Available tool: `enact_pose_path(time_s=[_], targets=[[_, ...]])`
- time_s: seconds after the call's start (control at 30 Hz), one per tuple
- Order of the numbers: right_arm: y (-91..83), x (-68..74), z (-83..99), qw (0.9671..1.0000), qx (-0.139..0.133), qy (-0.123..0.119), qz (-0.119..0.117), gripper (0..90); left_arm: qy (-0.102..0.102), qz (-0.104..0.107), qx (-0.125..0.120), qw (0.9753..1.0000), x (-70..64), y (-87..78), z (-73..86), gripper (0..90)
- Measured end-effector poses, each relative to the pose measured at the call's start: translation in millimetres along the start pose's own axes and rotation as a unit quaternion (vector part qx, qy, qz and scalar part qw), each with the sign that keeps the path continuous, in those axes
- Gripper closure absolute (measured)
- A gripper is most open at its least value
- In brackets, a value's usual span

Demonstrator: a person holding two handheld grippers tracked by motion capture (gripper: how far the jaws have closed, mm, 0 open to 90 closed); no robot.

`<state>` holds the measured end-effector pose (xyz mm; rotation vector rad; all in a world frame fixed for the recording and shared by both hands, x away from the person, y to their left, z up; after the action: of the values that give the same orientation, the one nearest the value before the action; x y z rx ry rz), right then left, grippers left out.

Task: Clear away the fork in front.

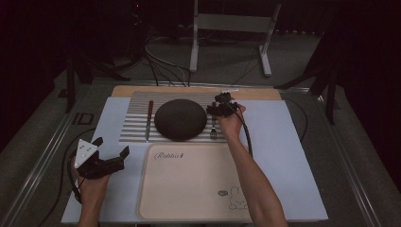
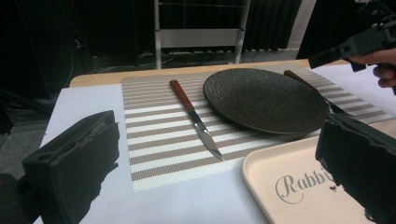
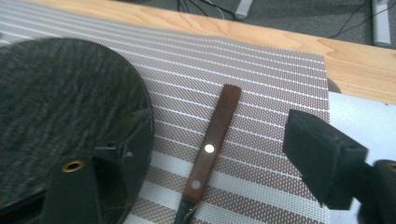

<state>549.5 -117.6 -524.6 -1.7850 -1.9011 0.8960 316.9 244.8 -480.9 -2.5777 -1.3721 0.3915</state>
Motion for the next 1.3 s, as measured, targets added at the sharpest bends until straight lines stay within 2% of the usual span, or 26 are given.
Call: enact_pose_path(time_s=[0.07, 0.1, 0.17, 0.3, 0.37, 0.4, 0.5, 0.57, 0.63, 0.73, 0.87, 1.07, 1.3], targets=[[2.2, 0.5, 1.0, 1.0000, 0.002, -0.003, 0.001, 27.0, -0.001, 0.000, 0.000, 1.0000, 0.2, -0.1, 0.1, 0.2], [6.8, 1.3, 2.8, 0.9999, 0.008, -0.004, 0.005, 32.7, -0.003, -0.002, -0.001, 1.0000, 0.9, -0.4, 0.5, 0.3], [9.0, 1.9, 3.6, 0.9999, 0.012, -0.002, 0.007, 35.6, -0.003, -0.002, -0.001, 1.0000, 1.2, -0.6, 0.7, 0.2], [16.8, 9.9, 11.3, 0.9993, 0.036, -0.014, -0.006, 48.8, -0.005, -0.003, -0.002, 1.0000, 2.7, -1.1, 0.7, 0.2], [18.5, 10.9, 13.7, 0.9988, 0.045, -0.016, -0.007, 51.1, -0.004, -0.003, -0.002, 1.0000, 3.0, -1.1, 0.5, 0.2], [20.8, 11.9, 17.1, 0.9982, 0.053, -0.026, -0.010, 59.2, -0.003, -0.003, -0.001, 1.0000, 3.0, -1.0, 0.5, 0.2], [23.3, 11.0, 23.1, 0.9963, 0.075, -0.038, -0.012, 70.1, -0.002, -0.003, 0.000, 1.0000, 2.5, -0.5, 0.8, 0.2], [23.2, 10.4, 24.4, 0.9961, 0.078, -0.039, -0.014, 70.9, -0.002, -0.003, 0.001, 1.0000, 2.2, -0.3, 0.9, 0.2], [21.6, 9.1, 25.1, 0.9954, 0.083, -0.044, -0.017, 76.1, 0.001, -0.003, 0.005, 1.0000, 1.6, 1.0, 1.5, 0.3], [18.7, 3.7, 27.7, 0.9936, 0.093, -0.063, -0.013, 77.1, 0.003, -0.002, 0.007, 1.0000, 0.3, 1.8, 1.6, 0.2], [13.0, -7.3, 34.3, 0.9923, 0.105, -0.063, -0.022, 77.2, 0.006, -0.002, 0.010, 0.9999, -0.1, 3.0, 2.2, 0.3], [2.6, -17.1, 43.2, 0.9853, 0.131, -0.106, -0.026, 77.0, 0.010, -0.003, 0.015, 0.9998, -2.5, 4.5, 2.7, 0.3], [-3.5, -20.6, 47.0, 0.9782, 0.161, -0.126, -0.036, 76.4, 0.012, -0.003, 0.020, 0.9997, -2.9, 6.2, 3.8, 0.3]])
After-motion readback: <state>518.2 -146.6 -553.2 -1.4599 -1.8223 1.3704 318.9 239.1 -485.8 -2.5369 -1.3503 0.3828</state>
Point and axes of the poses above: each handheld gripper's, and its own axes: y roughly forward along the jaws, z roughly out of its underside, x roughly to its left, the point moved 6 cm from there along y, roughly forward along the jaws, and after that the axes turned 14 degrees about z, right-handed, at the moved point
